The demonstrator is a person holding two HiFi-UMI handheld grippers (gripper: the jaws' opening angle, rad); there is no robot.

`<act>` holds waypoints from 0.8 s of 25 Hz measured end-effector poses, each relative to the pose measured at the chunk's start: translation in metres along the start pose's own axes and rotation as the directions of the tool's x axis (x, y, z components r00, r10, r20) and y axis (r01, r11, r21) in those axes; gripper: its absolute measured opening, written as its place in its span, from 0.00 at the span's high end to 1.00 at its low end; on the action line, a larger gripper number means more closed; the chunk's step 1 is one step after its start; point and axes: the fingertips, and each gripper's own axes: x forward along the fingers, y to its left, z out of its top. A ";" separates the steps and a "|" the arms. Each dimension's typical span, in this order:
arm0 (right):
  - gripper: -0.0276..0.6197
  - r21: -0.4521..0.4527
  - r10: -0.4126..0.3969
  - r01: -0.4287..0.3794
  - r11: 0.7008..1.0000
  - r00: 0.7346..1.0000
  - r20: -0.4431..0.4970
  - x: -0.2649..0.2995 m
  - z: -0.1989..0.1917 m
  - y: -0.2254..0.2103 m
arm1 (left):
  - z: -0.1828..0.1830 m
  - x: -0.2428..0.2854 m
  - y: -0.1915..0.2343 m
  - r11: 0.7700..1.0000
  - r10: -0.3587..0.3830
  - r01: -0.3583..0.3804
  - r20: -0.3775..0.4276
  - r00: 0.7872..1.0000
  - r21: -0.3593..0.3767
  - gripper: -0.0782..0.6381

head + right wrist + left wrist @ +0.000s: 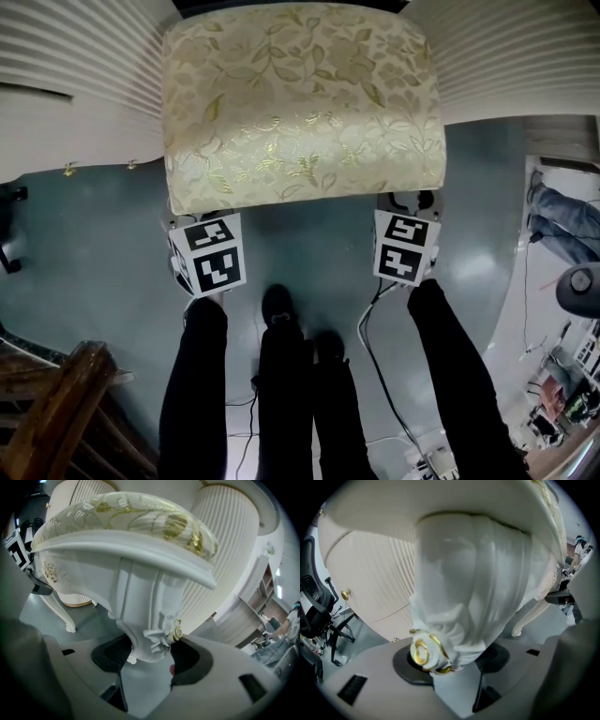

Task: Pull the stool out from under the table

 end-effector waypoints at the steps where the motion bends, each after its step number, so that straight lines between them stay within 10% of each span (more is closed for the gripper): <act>1: 0.54 0.000 0.002 -0.002 1.000 1.000 -0.001 0.000 0.000 0.000 | 0.000 0.000 0.000 1.000 0.001 -0.001 -0.002 1.000 0.001 0.54; 20: 0.54 -0.001 0.032 -0.033 0.999 0.999 -0.044 -0.004 -0.001 0.000 | -0.002 -0.004 0.001 1.000 0.018 -0.018 -0.031 0.999 0.001 0.54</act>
